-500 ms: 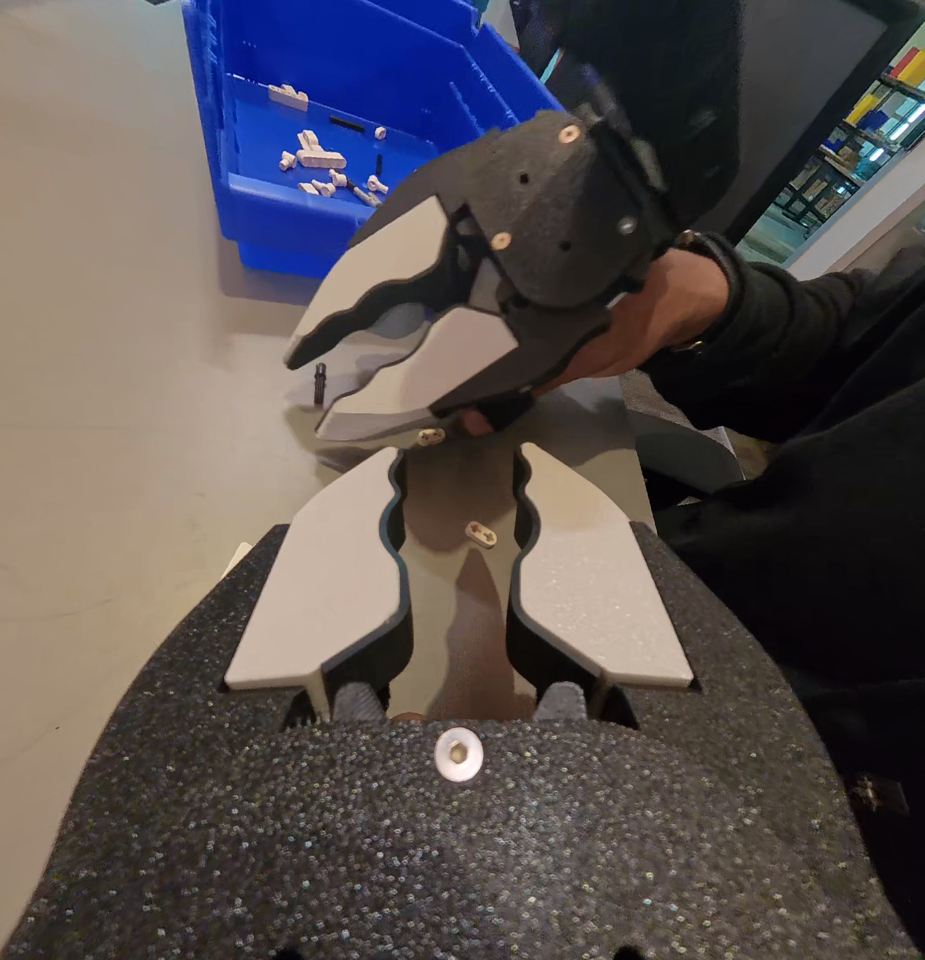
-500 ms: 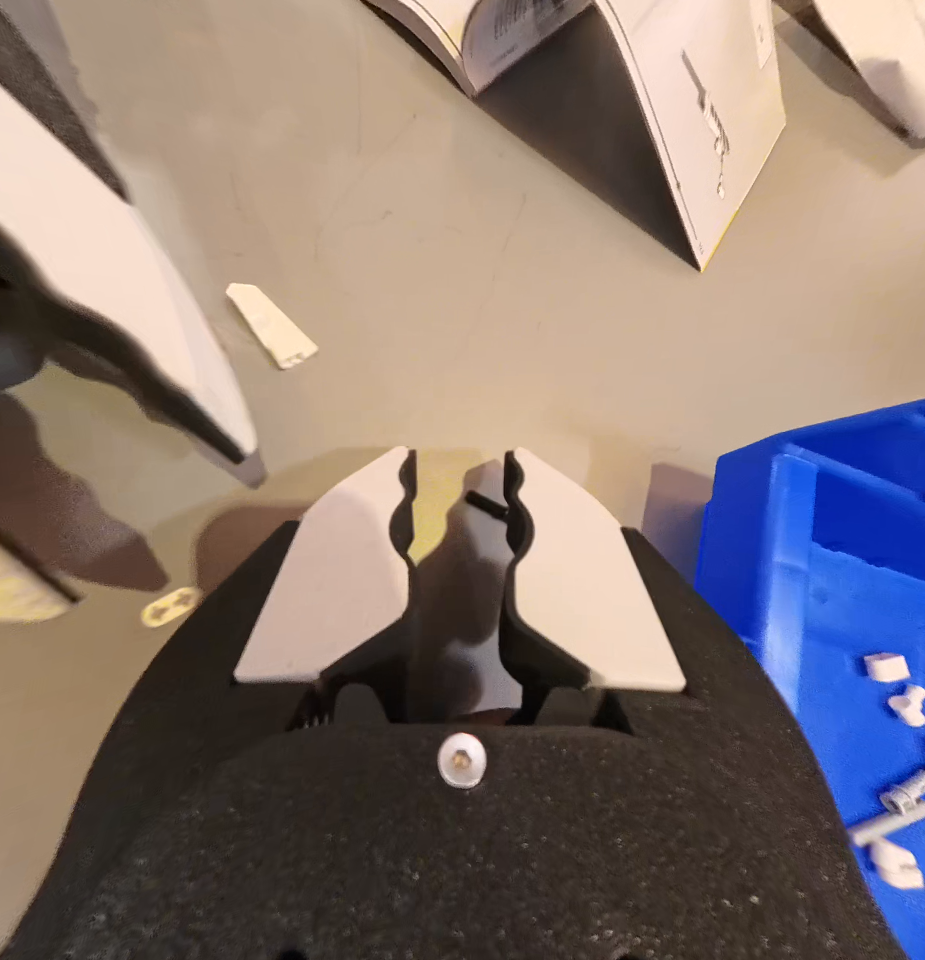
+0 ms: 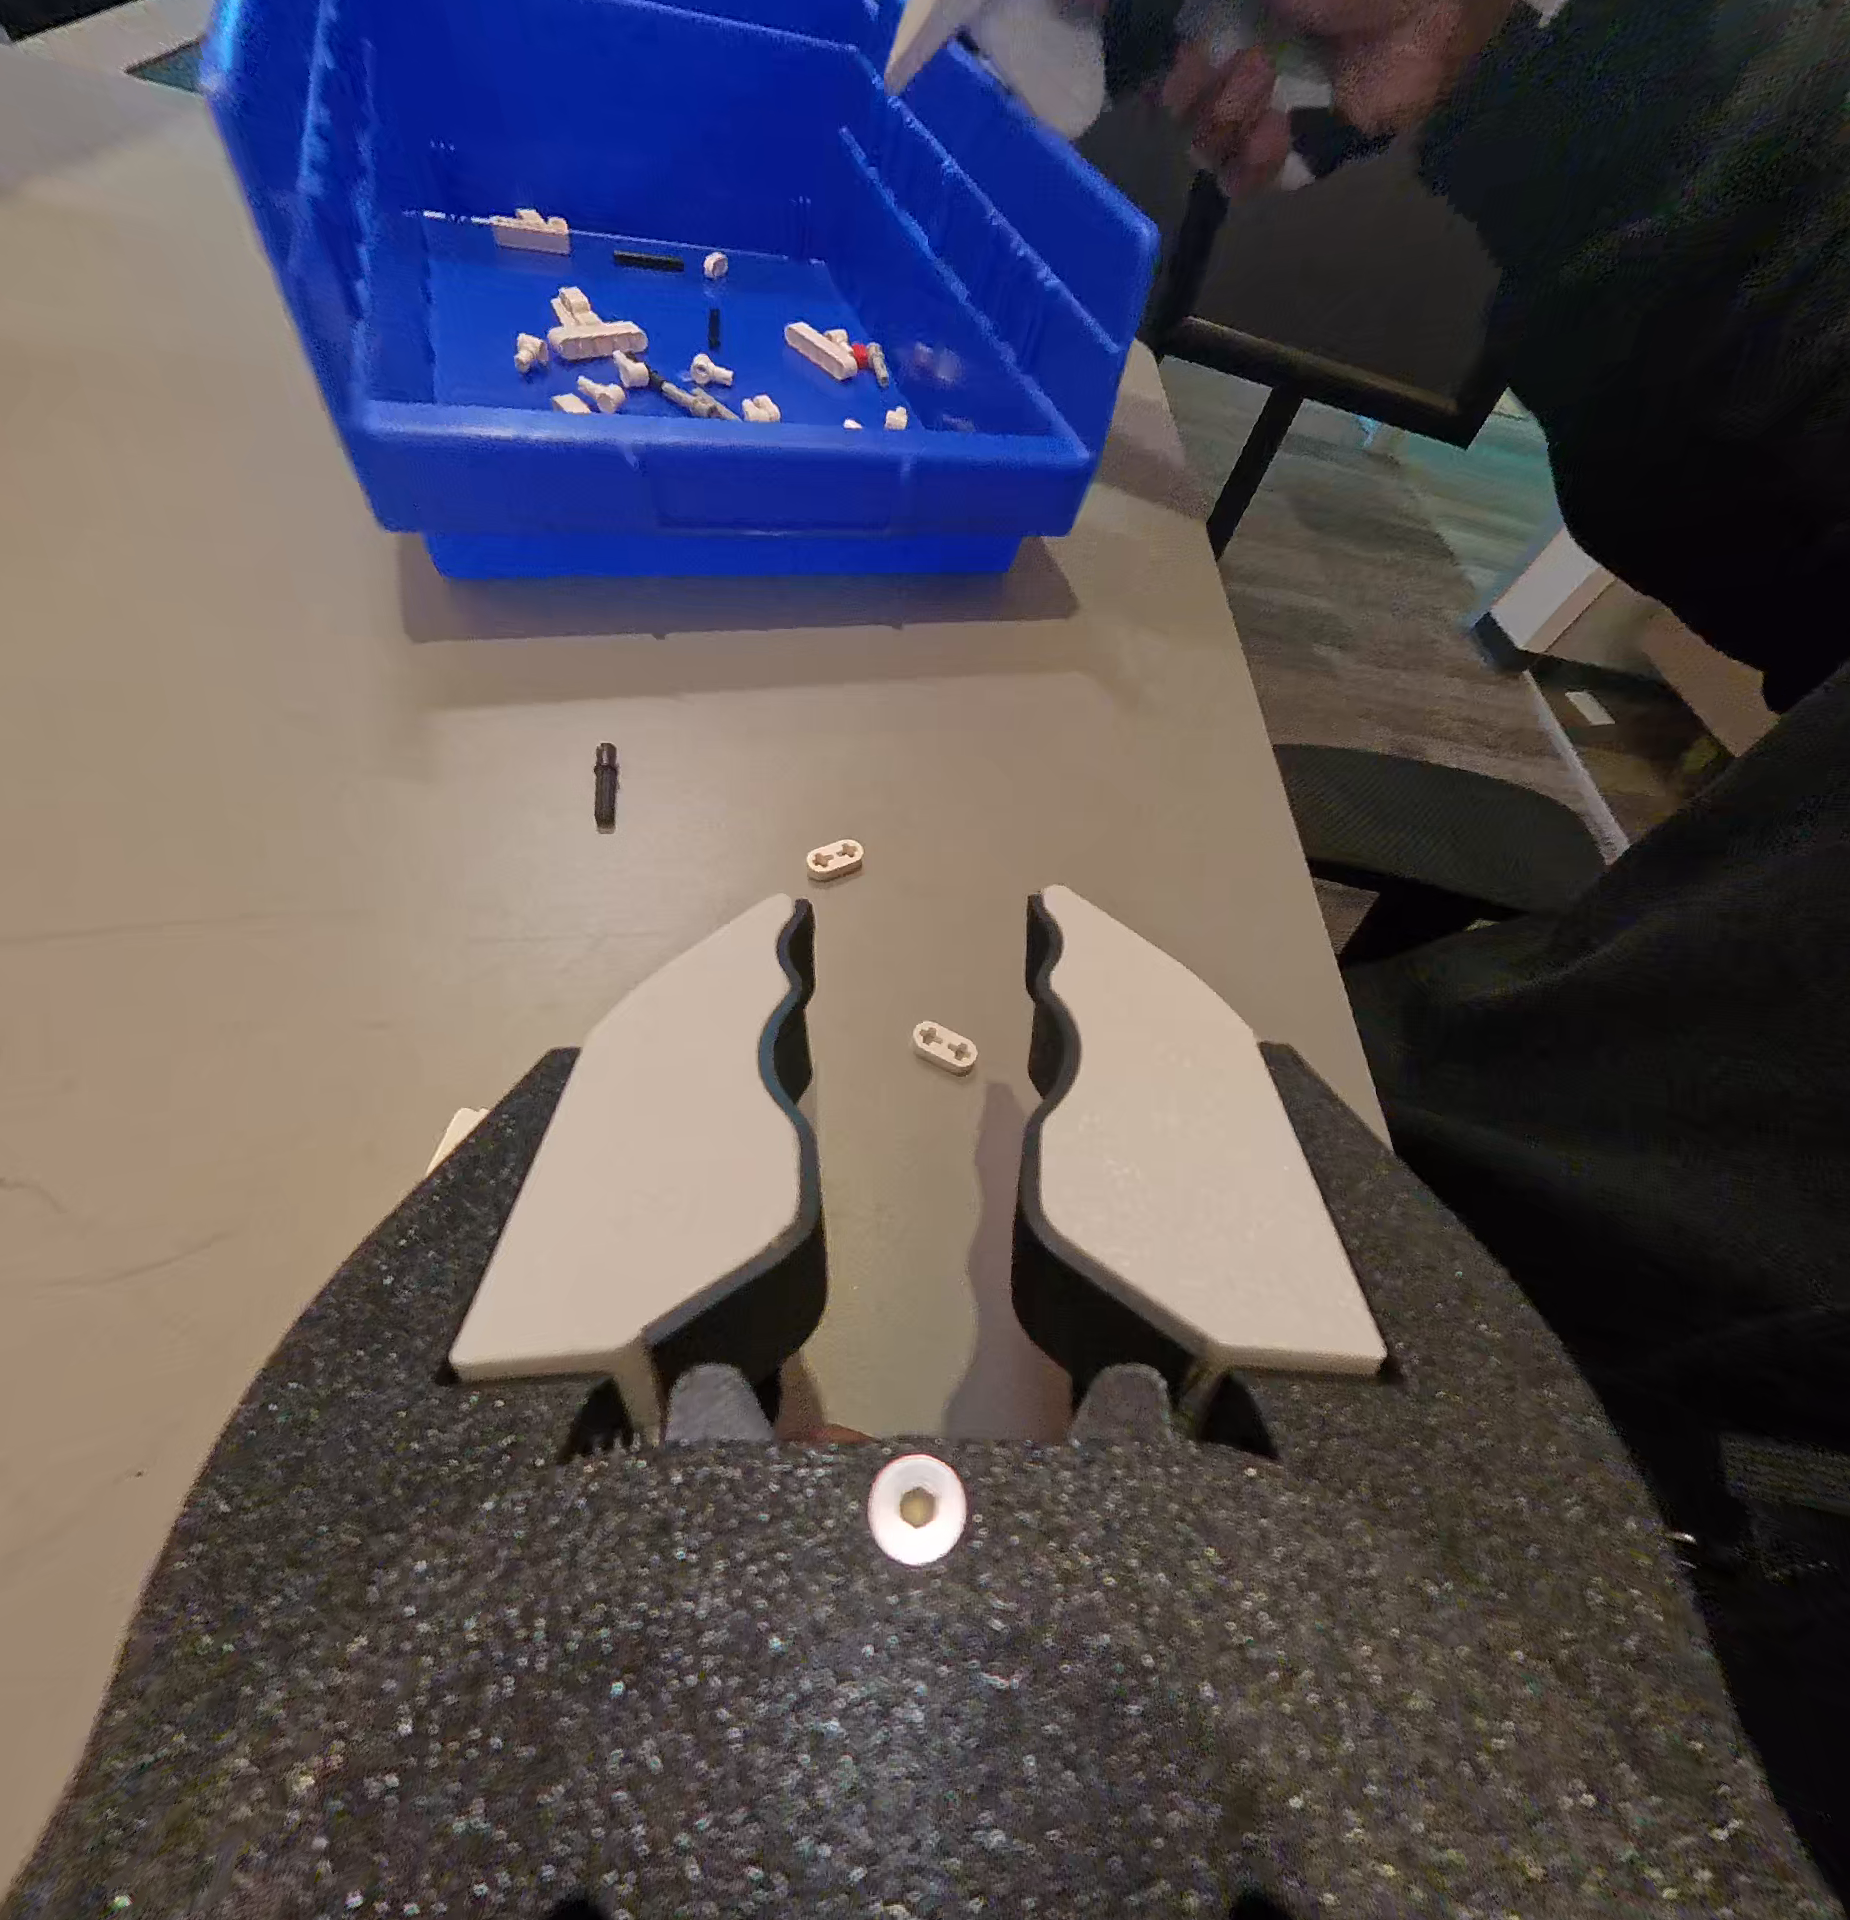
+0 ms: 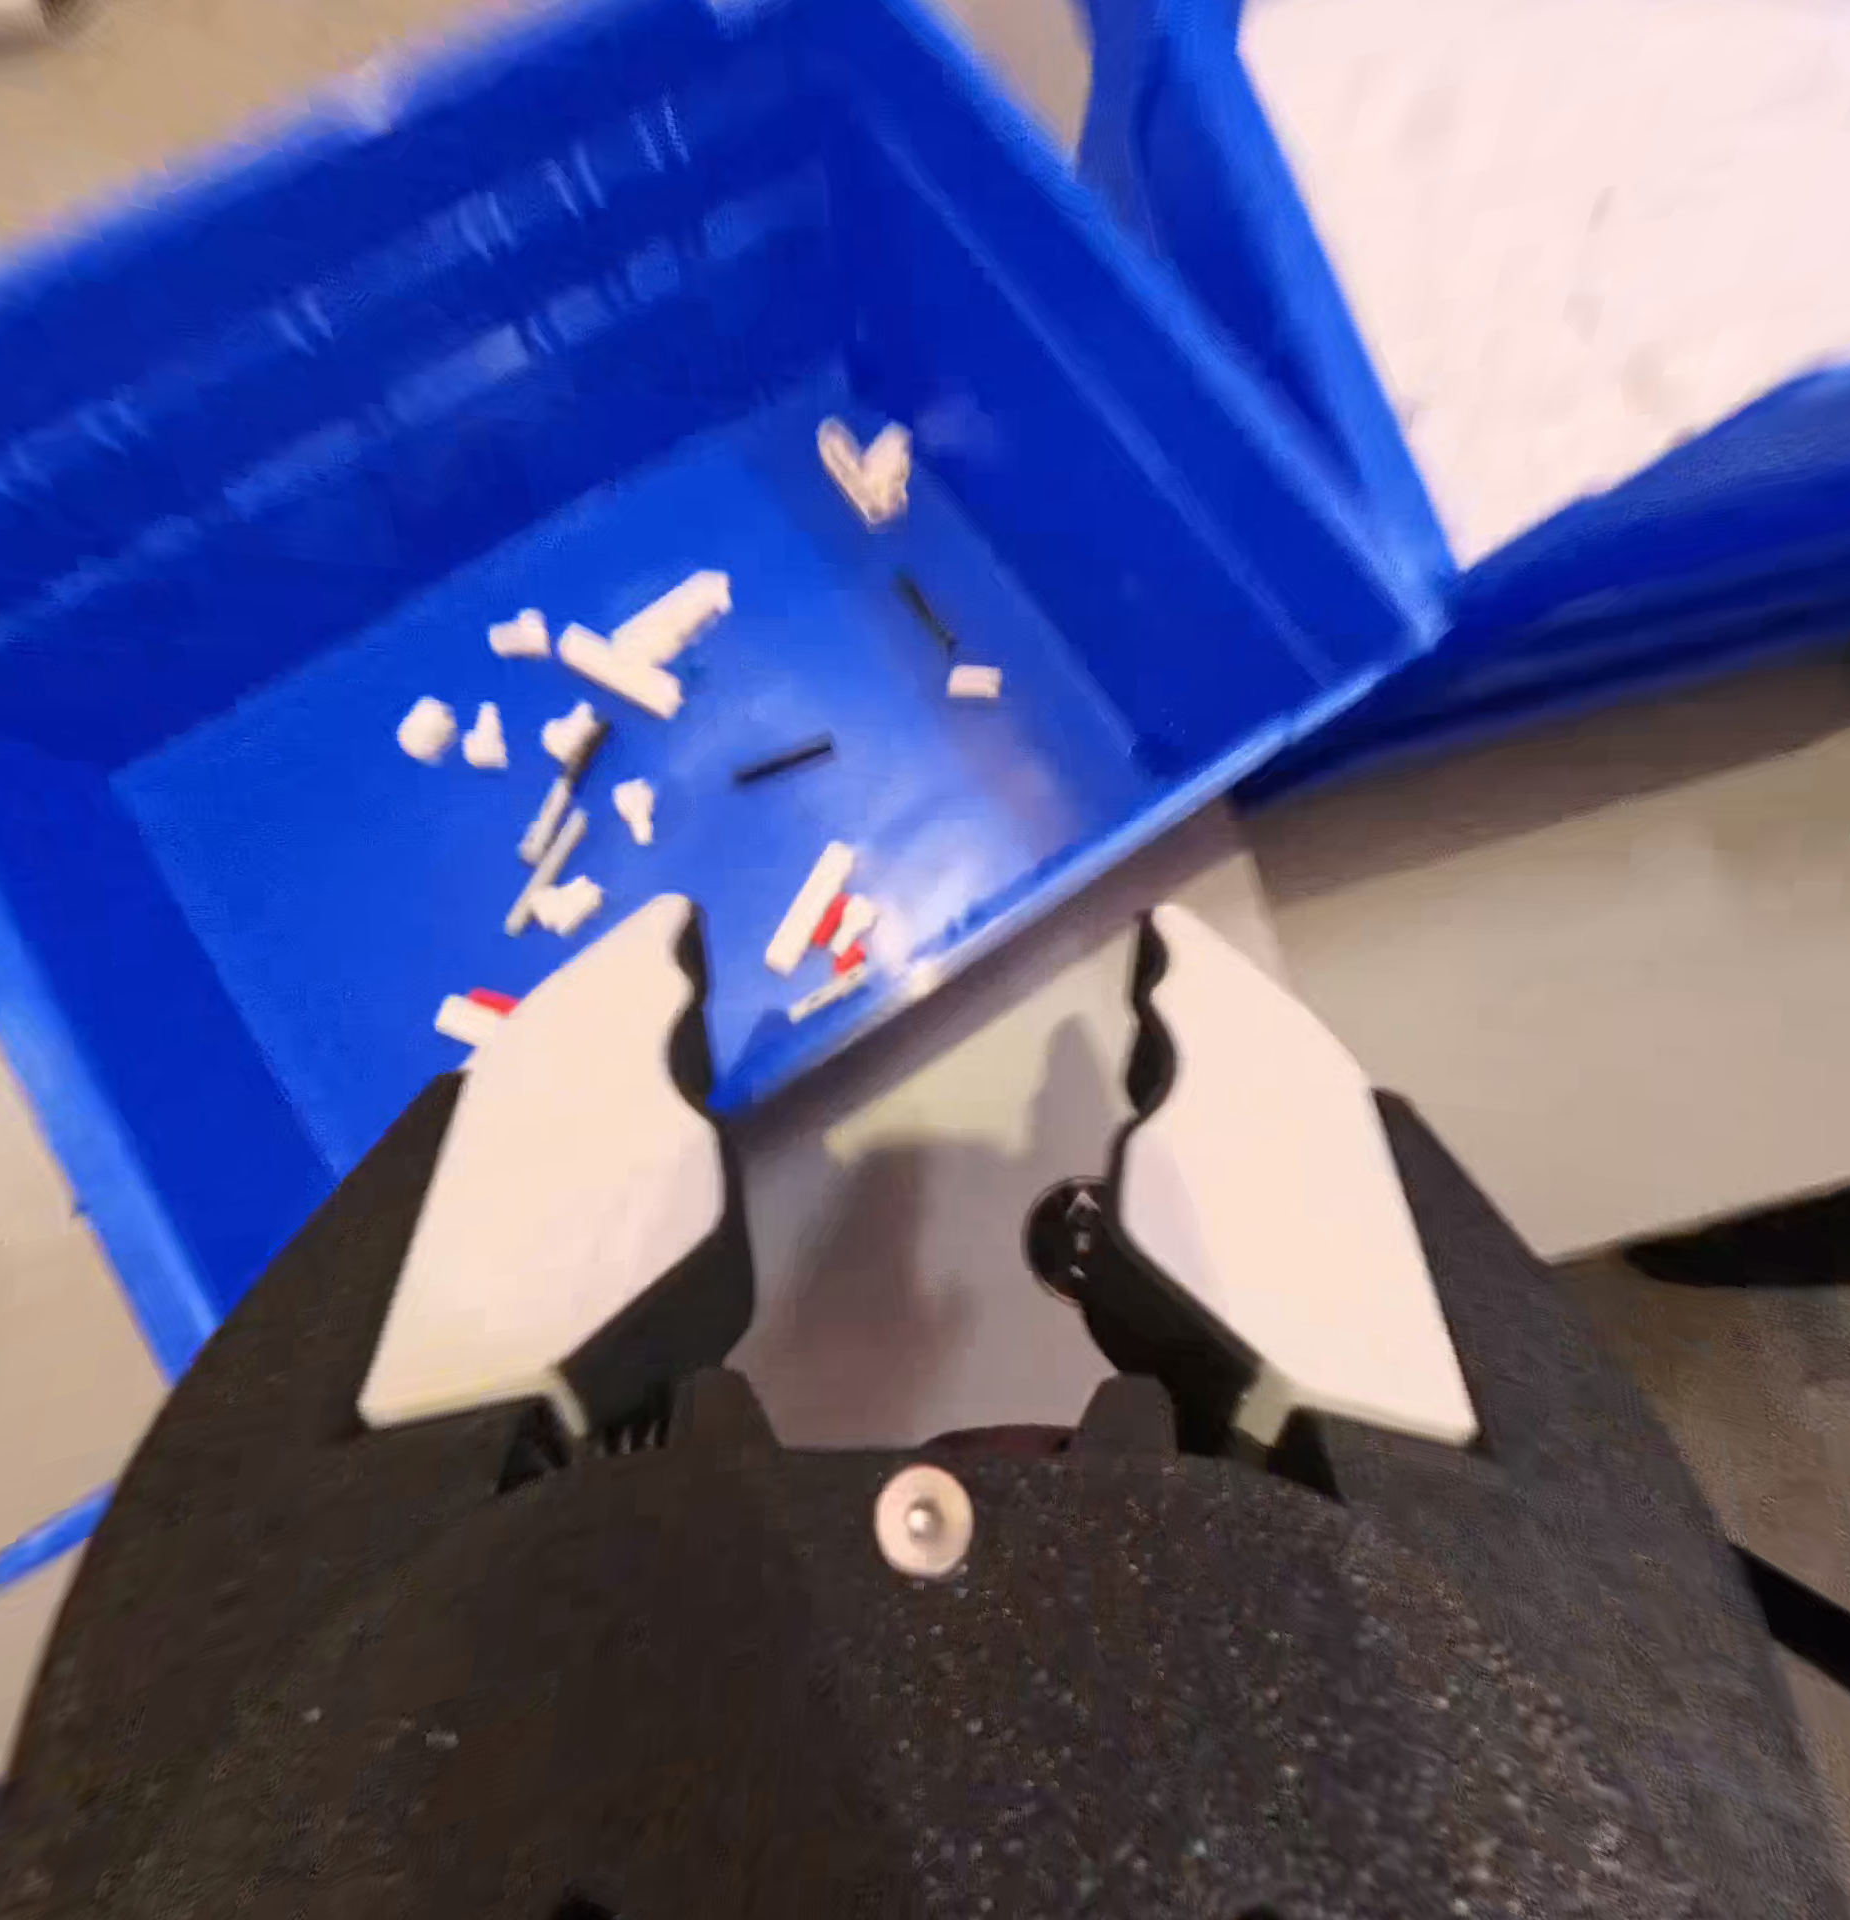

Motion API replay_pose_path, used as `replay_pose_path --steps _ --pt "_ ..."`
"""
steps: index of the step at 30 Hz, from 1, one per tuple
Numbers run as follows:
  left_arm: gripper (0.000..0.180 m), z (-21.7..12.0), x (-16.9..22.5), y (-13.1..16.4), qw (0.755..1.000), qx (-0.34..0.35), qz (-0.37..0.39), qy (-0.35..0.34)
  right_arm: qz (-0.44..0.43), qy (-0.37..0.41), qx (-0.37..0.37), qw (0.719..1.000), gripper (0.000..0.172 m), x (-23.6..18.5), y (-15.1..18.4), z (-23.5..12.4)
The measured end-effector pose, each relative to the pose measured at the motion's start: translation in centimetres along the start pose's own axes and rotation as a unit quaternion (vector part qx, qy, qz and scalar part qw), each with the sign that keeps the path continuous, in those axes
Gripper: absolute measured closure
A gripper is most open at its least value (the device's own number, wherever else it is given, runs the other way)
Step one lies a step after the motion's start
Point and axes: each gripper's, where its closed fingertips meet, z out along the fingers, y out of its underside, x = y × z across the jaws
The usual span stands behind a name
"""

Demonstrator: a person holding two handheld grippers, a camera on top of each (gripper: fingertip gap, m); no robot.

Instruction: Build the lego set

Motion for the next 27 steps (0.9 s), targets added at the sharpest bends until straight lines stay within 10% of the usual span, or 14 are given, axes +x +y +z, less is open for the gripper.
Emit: replay_pose_path --steps 3,19,23,27 --pt "0.141 -0.1 0.0 0.0 1.0 0.004 0.007 -0.01 0.02 -0.092 0.012 0.996 0.133 -1.9 0.3 0.6" --pt "0.142 -0.3 0.1 -0.2 1.0 0.011 -0.004 0.005 -0.214 -0.056 0.01 0.975 0.149 -5.9 -10.7 8.9" --pt "0.142 -0.6 0.3 -0.6 1.0 0.028 0.014 0.001 -0.348 -0.05 0.101 0.931 0.148 -10.3 -13.9 5.3" --pt "0.143 -0.6 -0.3 -0.5 0.999 0.023 0.007 -0.022 -0.498 -0.197 0.139 0.833 0.148 -21.5 -7.6 -0.5"
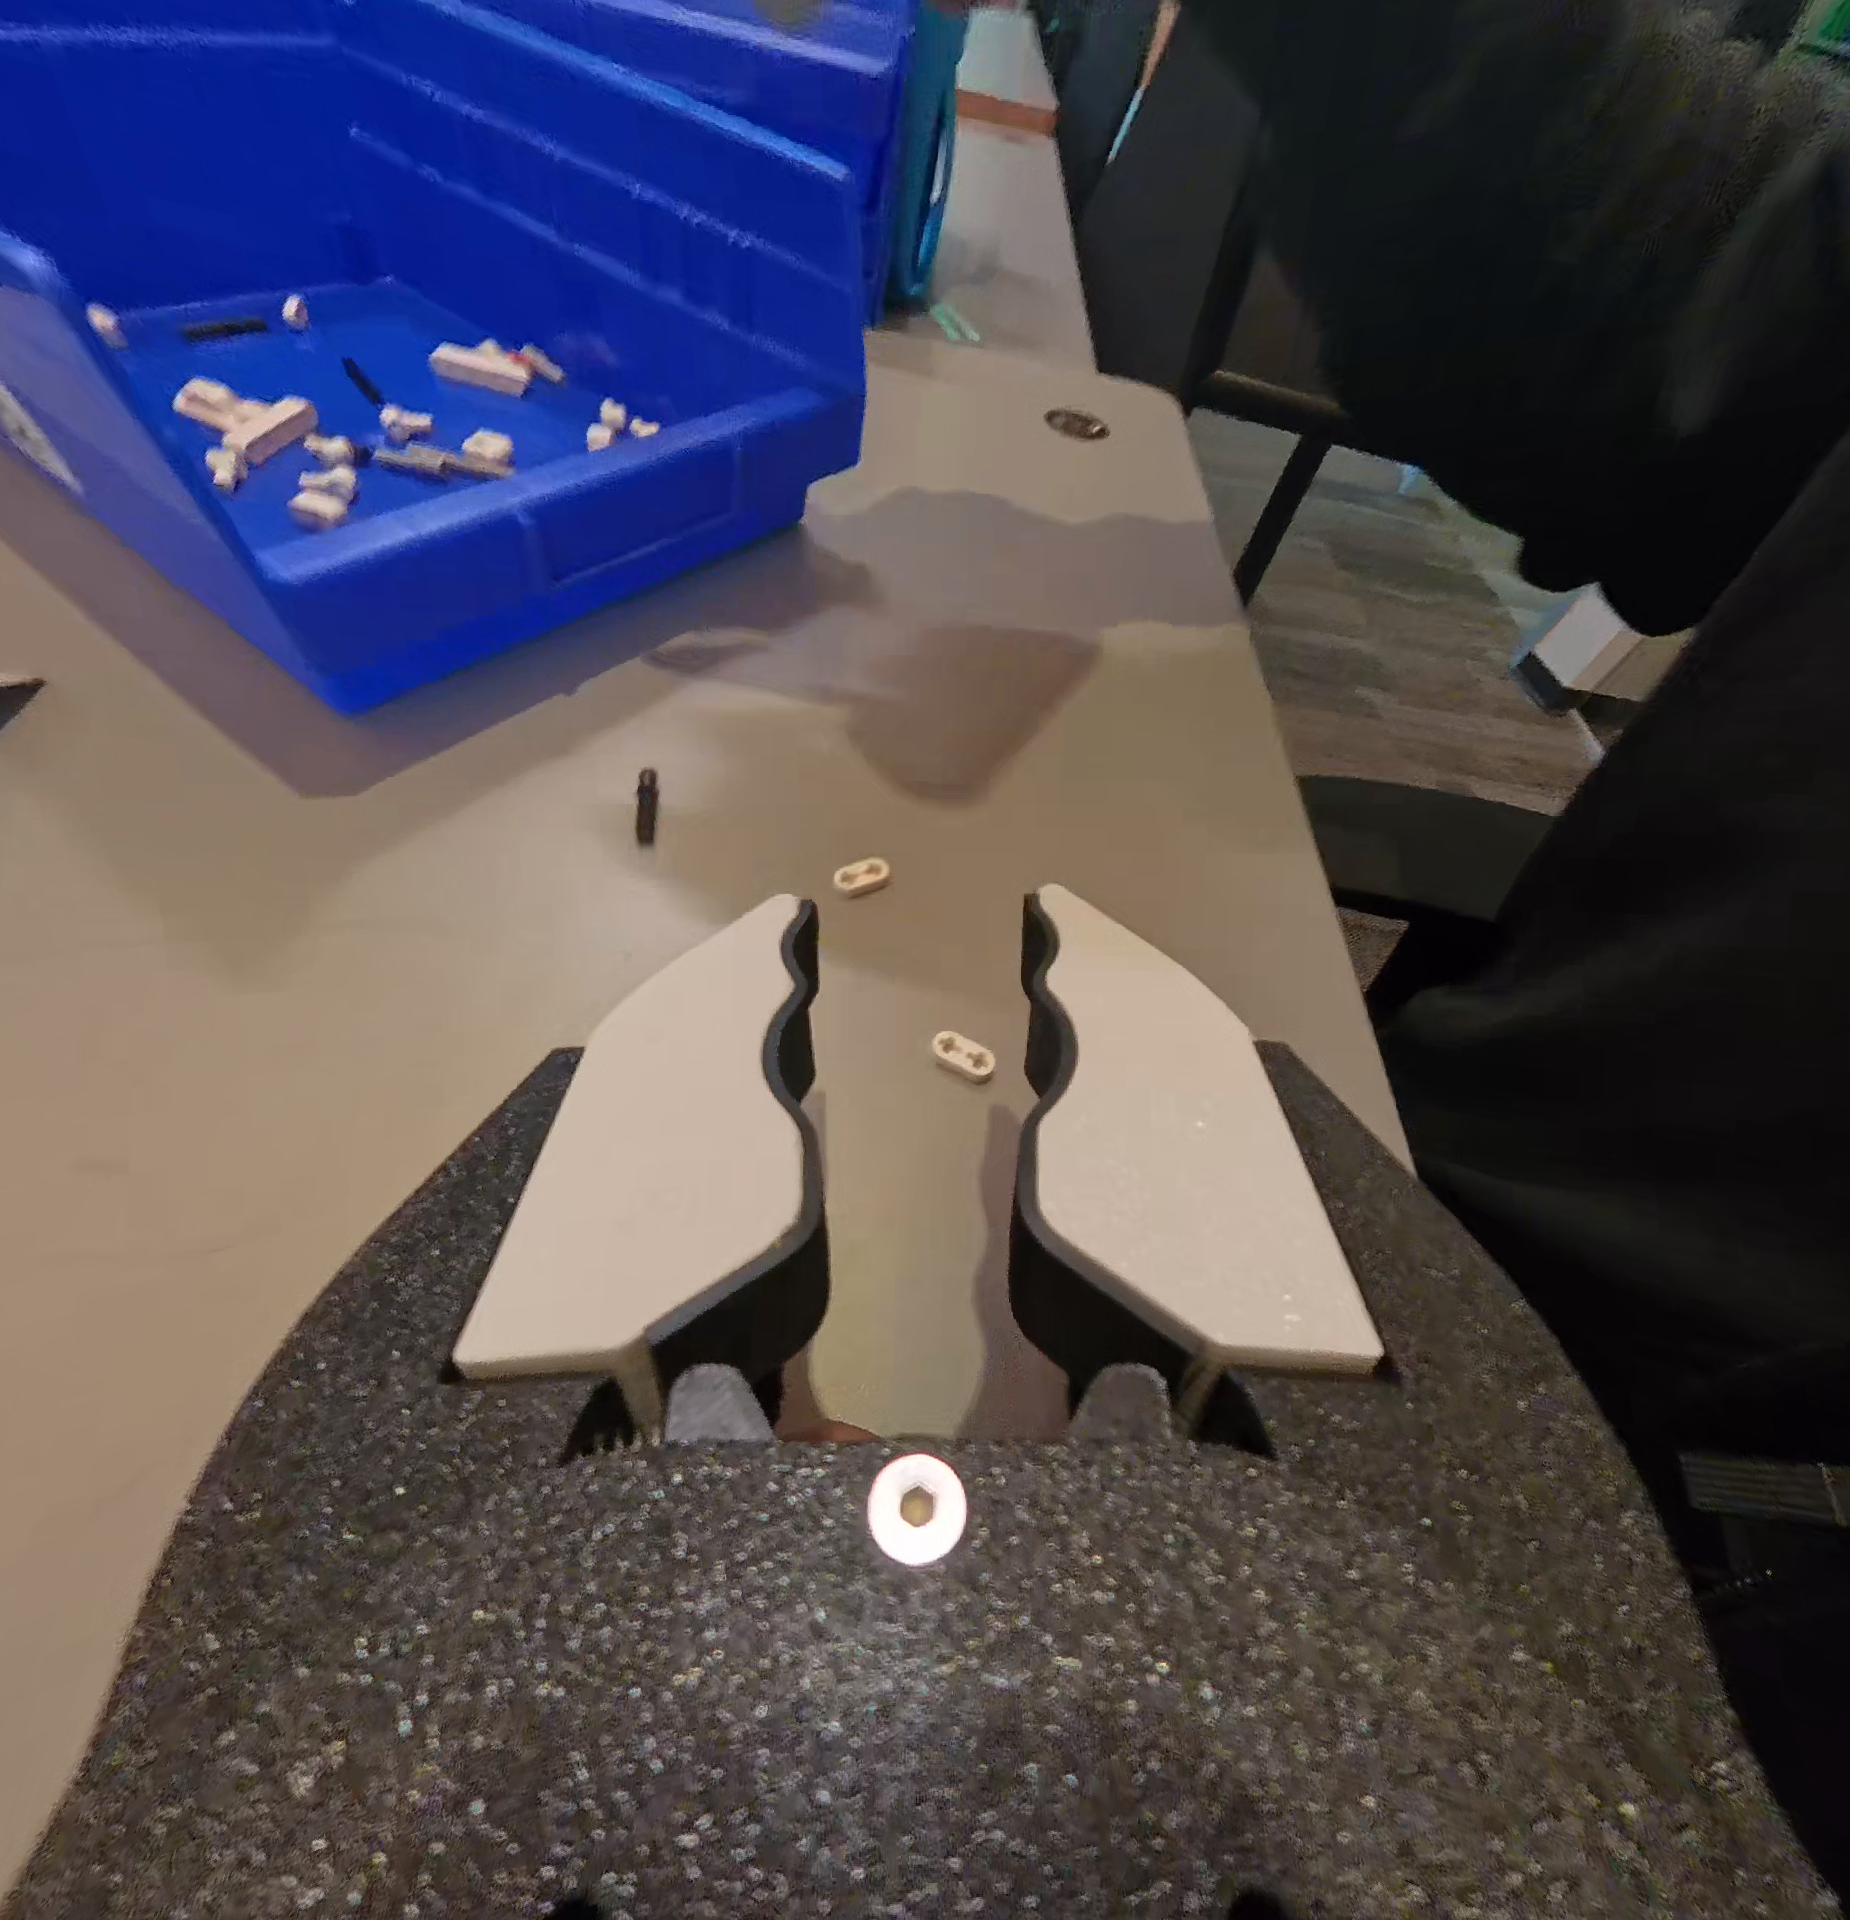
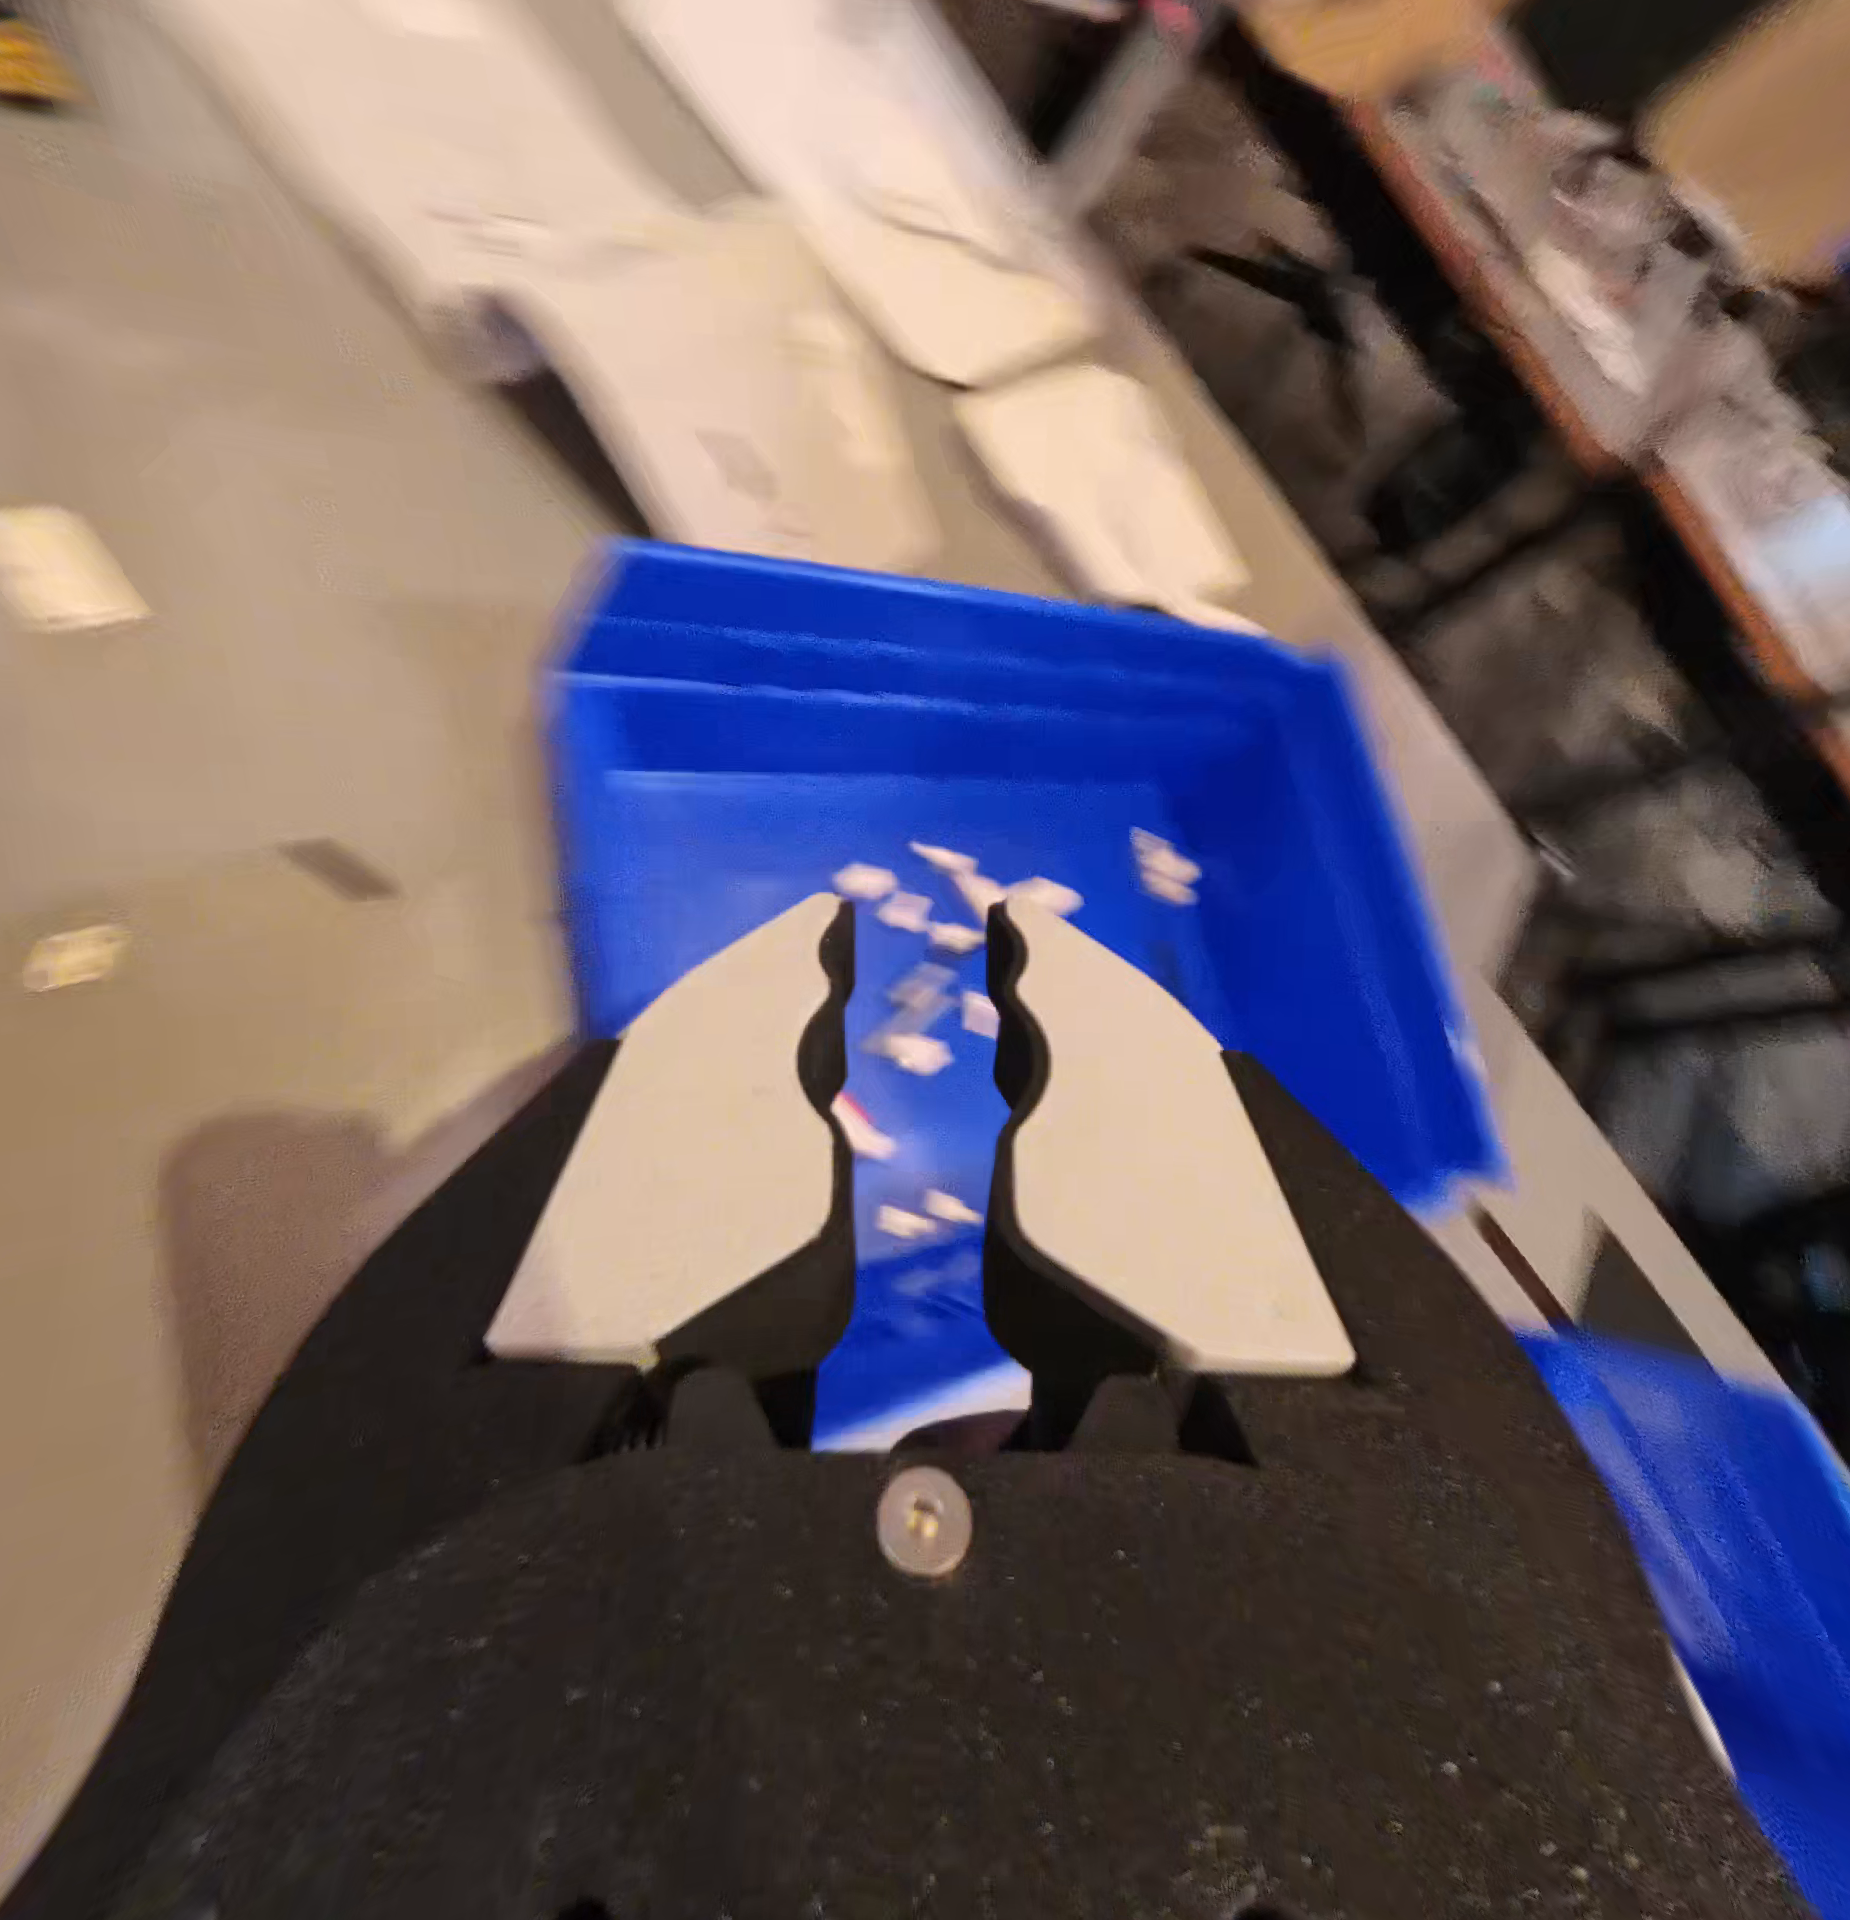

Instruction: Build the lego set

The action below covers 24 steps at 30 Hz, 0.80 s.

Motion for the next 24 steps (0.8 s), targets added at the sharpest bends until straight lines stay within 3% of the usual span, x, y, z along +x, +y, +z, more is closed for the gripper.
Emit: replay_pose_path --steps 3,6,10,12,16,19,24 --pt "0.142 0.5 -0.4 0.8 0.999 -0.034 -0.012 -0.016 -0.08 -0.154 -0.036 0.984 0.148 -10.6 0.4 2.6" --pt "0.142 0.7 -0.4 1.0 0.999 -0.042 -0.004 -0.022 -0.115 -0.191 -0.061 0.973 0.148 -14.9 1.9 5.8" --pt "0.143 0.6 -0.7 0.8 0.999 -0.032 -0.021 -0.02 -0.038 -0.199 -0.056 0.978 0.149 -14.8 2.1 8.6" --pt "0.143 0.4 -0.8 0.5 0.999 -0.021 -0.032 -0.016 -0.029 -0.206 -0.089 0.974 0.153 -14.7 3.5 9.5" --pt "0.143 0.1 -1.2 -0.4 0.999 0.013 -0.044 -0.016 -0.011 -0.241 -0.087 0.967 0.172 -15.8 3.7 9.6" --pt "0.143 -0.2 -1.7 -1.6 0.997 0.057 -0.039 -0.032 0.002 -0.232 -0.087 0.969 0.172 -15.8 3.4 9.9" --pt "0.143 -0.5 -2.4 -1.7 0.995 0.062 -0.03 -0.07 0.012 -0.245 -0.011 0.969 0.172 -16.4 1.1 9.5"
